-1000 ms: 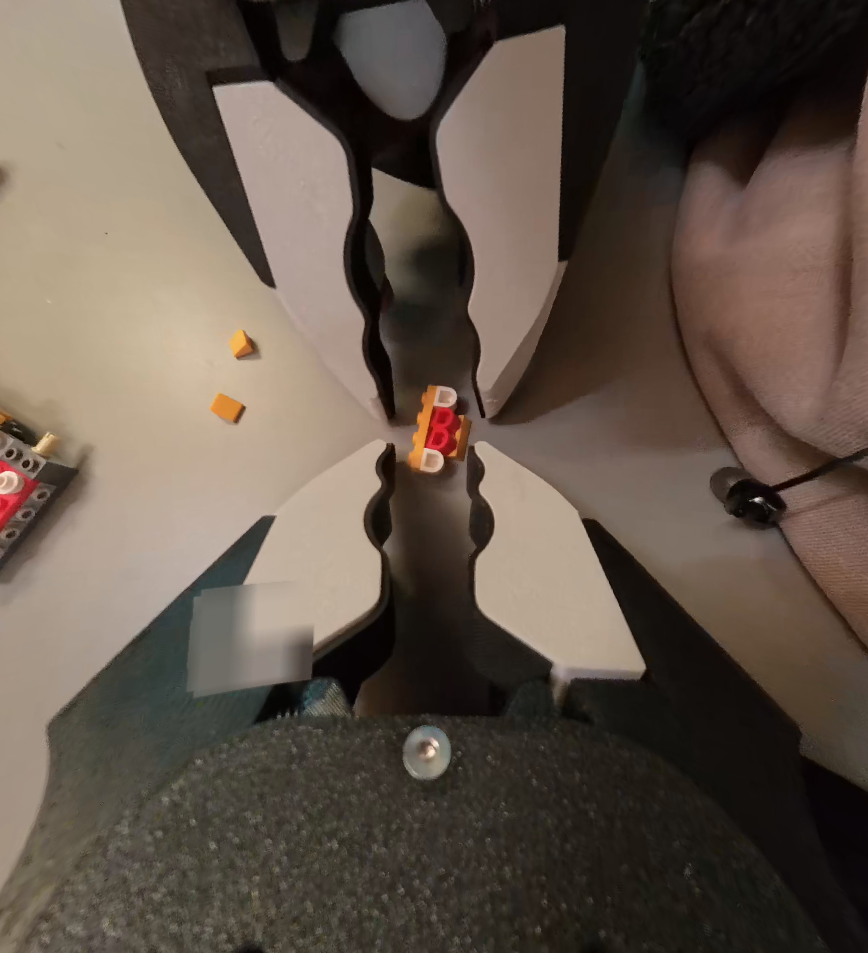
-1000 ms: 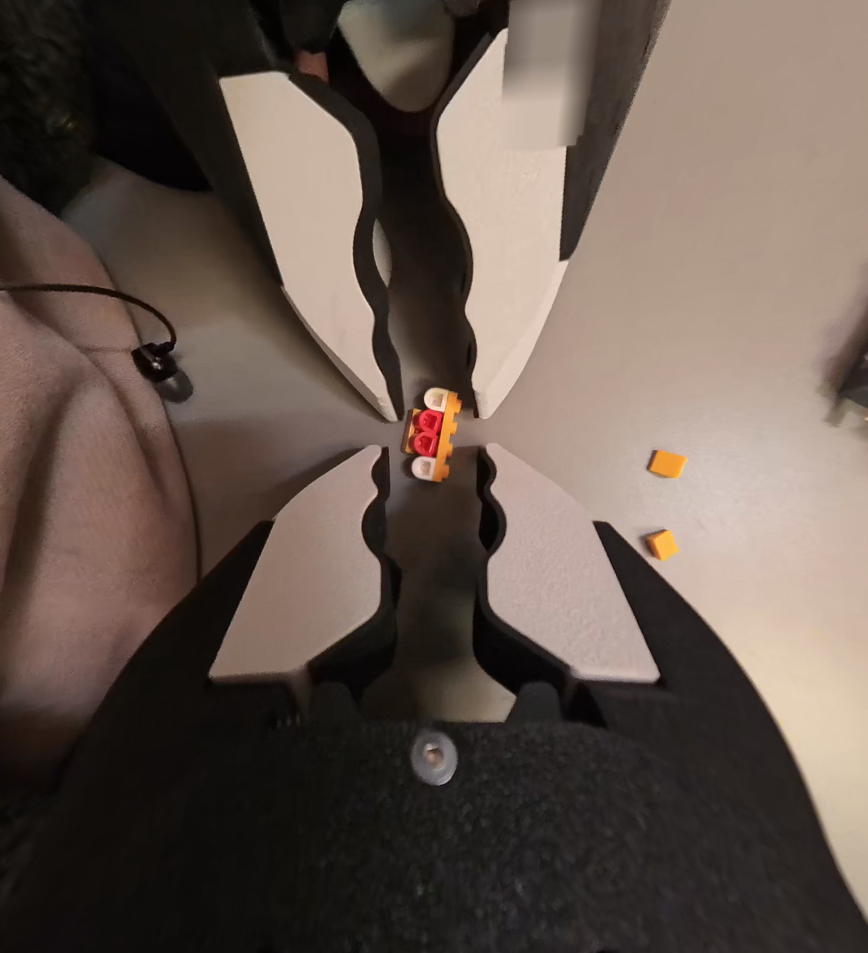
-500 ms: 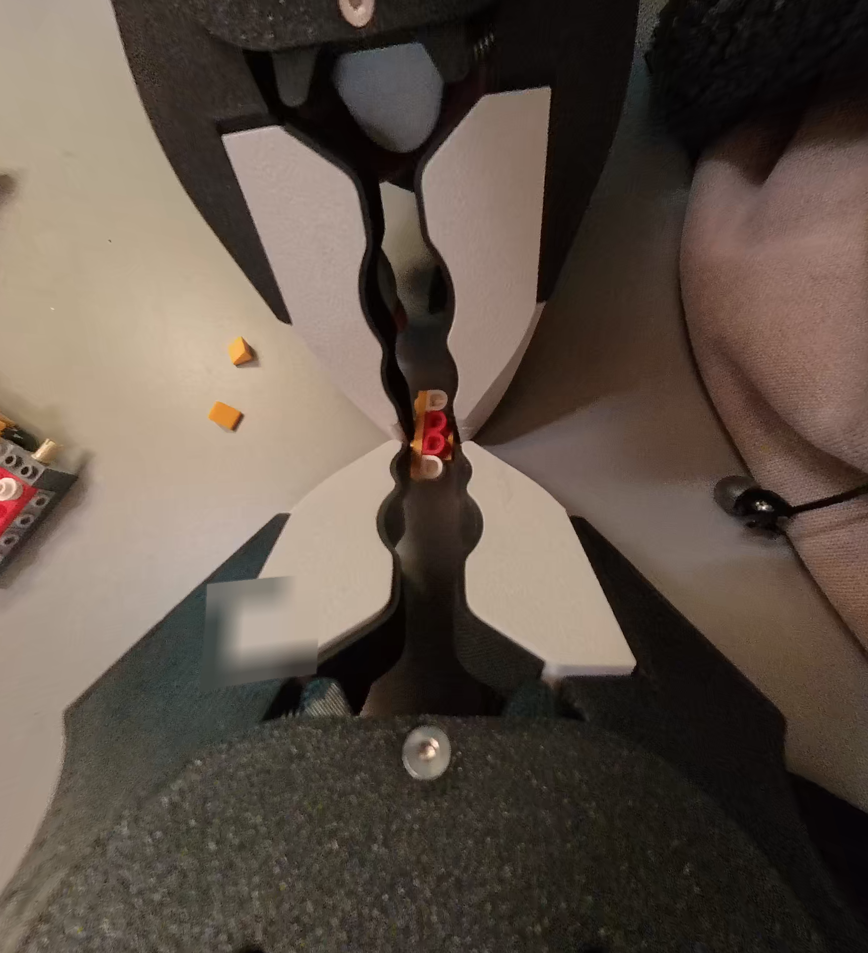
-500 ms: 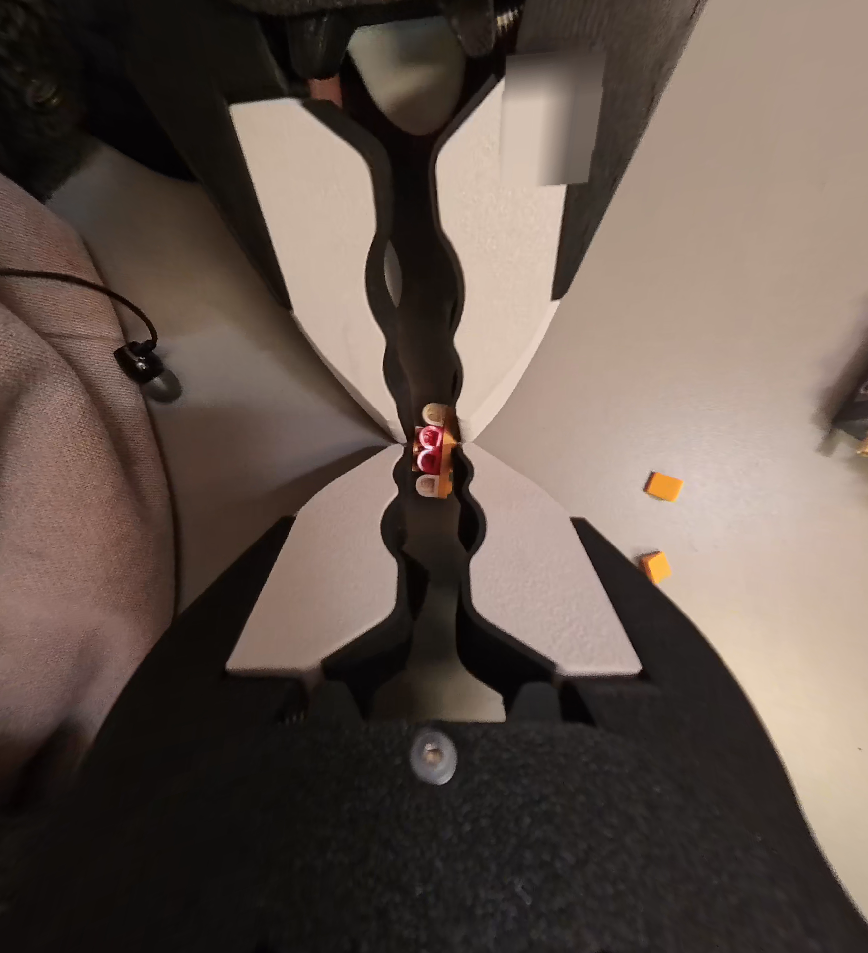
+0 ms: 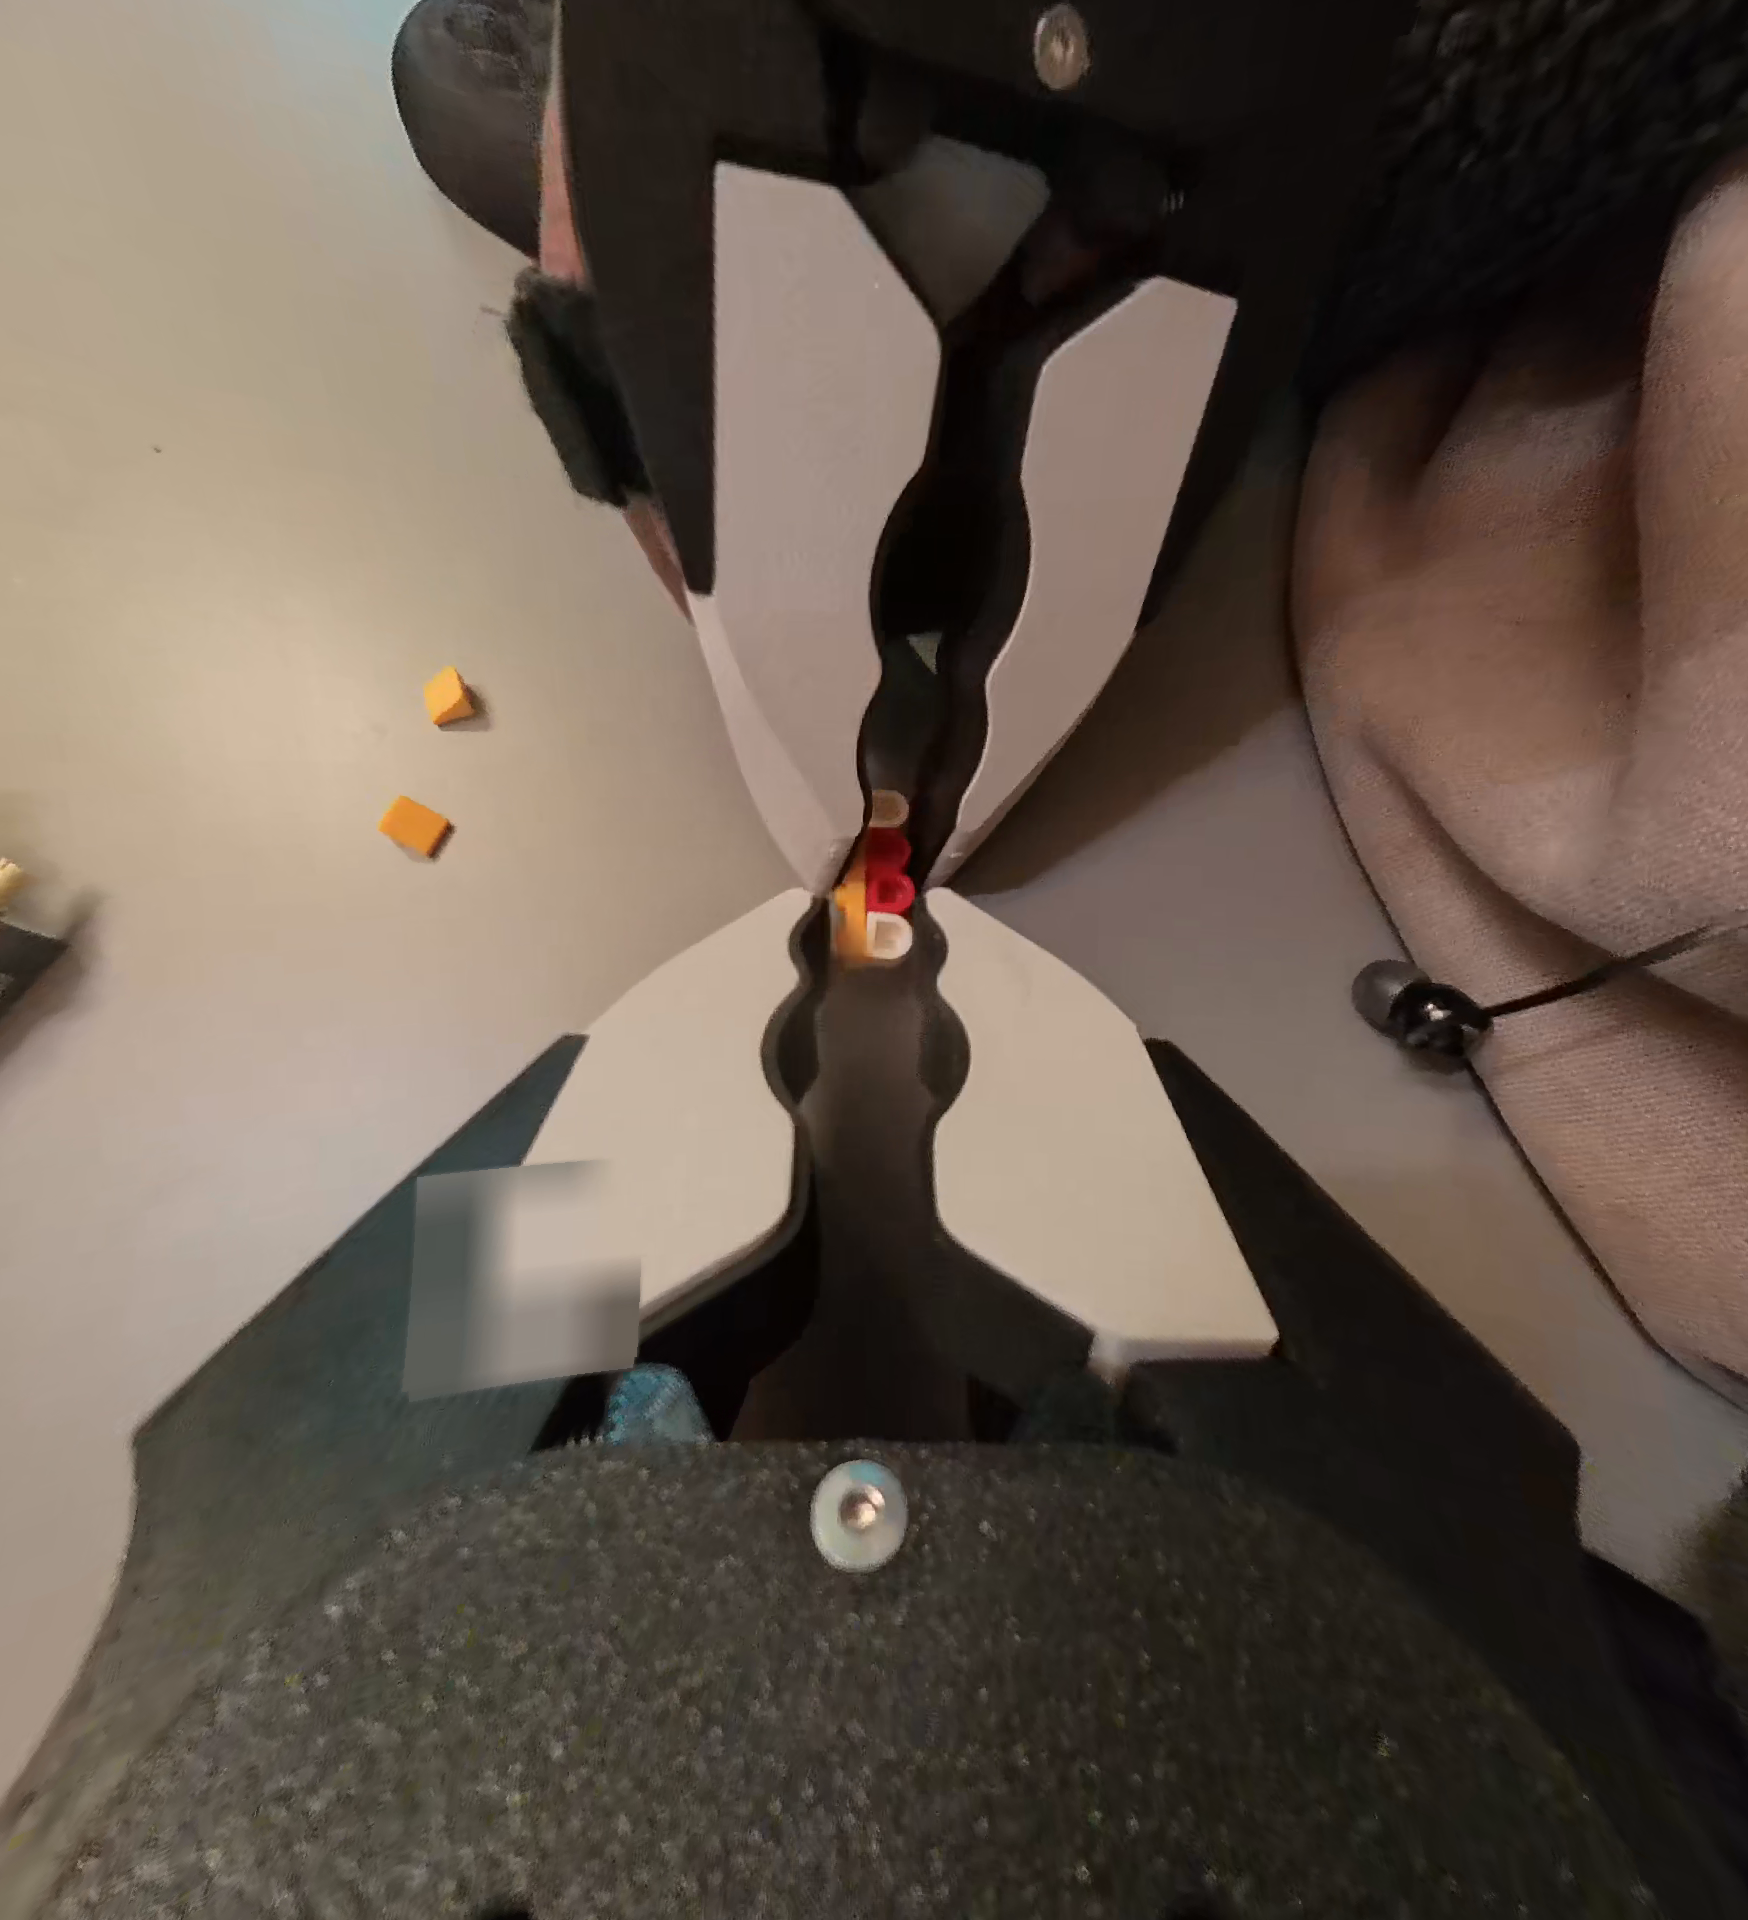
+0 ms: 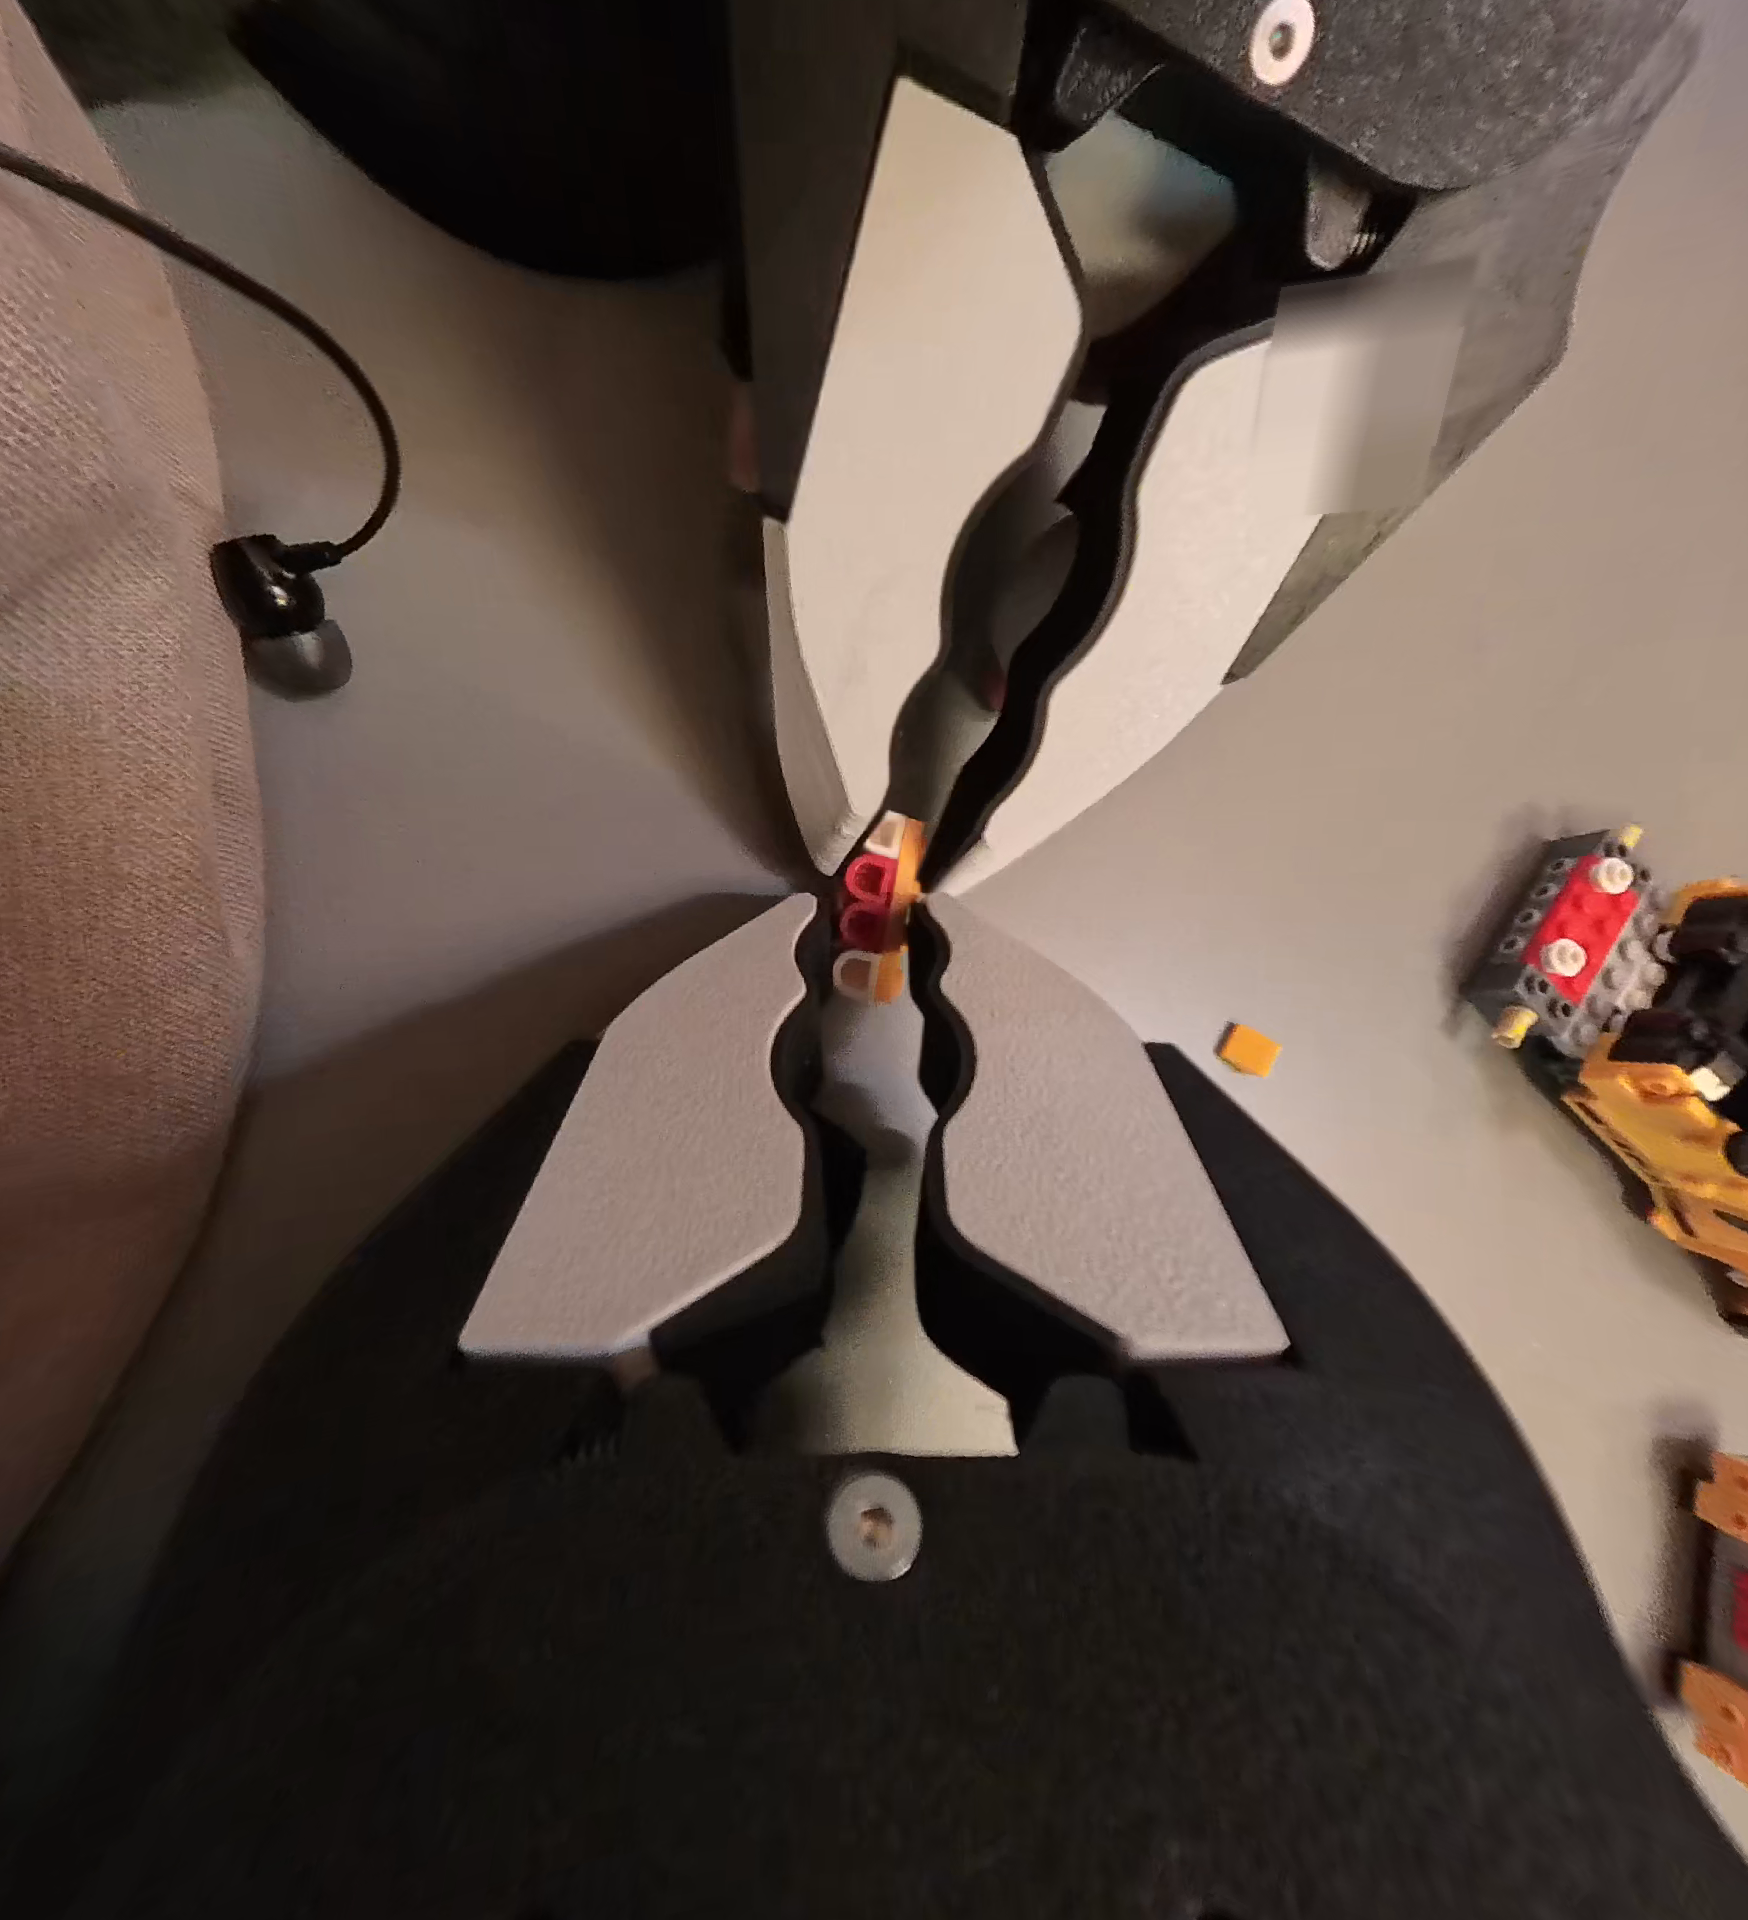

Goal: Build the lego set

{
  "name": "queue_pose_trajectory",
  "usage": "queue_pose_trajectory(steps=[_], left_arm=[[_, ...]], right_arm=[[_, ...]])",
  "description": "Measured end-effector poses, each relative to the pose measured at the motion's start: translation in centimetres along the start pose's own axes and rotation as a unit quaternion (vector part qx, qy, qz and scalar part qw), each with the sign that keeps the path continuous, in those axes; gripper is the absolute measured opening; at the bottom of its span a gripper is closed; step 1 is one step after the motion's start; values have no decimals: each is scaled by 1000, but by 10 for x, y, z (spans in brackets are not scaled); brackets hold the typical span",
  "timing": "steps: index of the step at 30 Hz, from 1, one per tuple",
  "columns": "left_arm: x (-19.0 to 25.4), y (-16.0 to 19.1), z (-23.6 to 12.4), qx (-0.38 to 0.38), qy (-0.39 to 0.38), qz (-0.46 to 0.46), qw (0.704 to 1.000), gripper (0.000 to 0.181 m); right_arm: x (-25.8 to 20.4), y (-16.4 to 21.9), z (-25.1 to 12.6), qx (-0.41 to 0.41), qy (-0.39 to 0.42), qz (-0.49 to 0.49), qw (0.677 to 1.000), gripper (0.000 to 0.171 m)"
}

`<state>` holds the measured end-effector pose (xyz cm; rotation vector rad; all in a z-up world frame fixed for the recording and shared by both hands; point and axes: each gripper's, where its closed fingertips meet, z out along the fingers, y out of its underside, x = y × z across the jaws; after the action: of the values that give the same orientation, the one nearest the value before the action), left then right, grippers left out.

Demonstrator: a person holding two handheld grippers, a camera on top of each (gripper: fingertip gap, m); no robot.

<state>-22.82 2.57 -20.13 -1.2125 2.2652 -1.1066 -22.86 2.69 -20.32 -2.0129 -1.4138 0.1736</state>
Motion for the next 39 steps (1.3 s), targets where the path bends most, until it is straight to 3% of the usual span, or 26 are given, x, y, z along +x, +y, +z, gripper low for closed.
queue_pose_trajectory(steps=[6, 8, 11, 13, 39], left_arm=[[-1, 1, 2, -11, -17, 21, 1000, 14], [-1, 1, 2, -11, -21, 27, 999, 14], [-2, 1, 2, -11, -27, 35, 999, 14], [-2, 1, 2, -12, -30, 40, 999, 14], [-5, 2, 4, -18, -28, 9, 999, 14]], right_arm=[[1, 2, 1, -11, -3, 22, 1000, 14], [1, 3, 0, -11, -21, 55, 998, 22], [0, 3, 1, -11, -51, 93, 994, 20], [1, 5, 2, -13, -48, 92, 995, 13], [3, 5, 5, -11, -47, 118, 992, 13]])
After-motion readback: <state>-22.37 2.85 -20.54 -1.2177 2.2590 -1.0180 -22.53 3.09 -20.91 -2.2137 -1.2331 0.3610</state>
